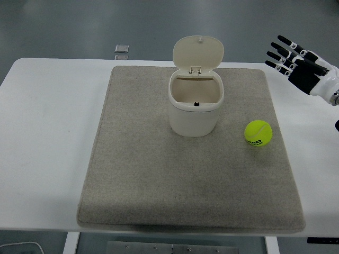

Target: Pick up the tennis ball and place it in the box.

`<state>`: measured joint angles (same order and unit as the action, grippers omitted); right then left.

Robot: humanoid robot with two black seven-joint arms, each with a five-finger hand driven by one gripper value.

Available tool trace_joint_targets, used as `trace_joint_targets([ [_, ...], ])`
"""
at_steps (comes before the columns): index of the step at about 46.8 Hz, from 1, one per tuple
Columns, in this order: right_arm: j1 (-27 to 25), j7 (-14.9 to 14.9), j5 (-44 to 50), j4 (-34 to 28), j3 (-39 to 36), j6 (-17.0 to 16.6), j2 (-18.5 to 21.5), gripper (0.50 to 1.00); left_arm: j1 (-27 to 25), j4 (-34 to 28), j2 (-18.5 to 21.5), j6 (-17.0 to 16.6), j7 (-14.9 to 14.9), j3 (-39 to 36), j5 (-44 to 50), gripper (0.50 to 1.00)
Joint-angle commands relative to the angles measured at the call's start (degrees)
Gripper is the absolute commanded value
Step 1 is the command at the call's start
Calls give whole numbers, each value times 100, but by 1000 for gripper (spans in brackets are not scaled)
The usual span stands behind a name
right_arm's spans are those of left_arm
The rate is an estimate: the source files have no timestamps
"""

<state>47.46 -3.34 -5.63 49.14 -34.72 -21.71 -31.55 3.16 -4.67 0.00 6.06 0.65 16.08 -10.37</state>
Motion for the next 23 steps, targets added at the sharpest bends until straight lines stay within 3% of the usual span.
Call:
trace_joint_targets([
  [1, -9, 0, 0, 0, 0, 1, 0, 909, 0, 1, 0, 0, 5, 0, 0, 992],
  [23, -9, -9, 44, 0, 26, 9, 9, 911, -8, -17, 0, -8, 5, 0, 0, 992],
])
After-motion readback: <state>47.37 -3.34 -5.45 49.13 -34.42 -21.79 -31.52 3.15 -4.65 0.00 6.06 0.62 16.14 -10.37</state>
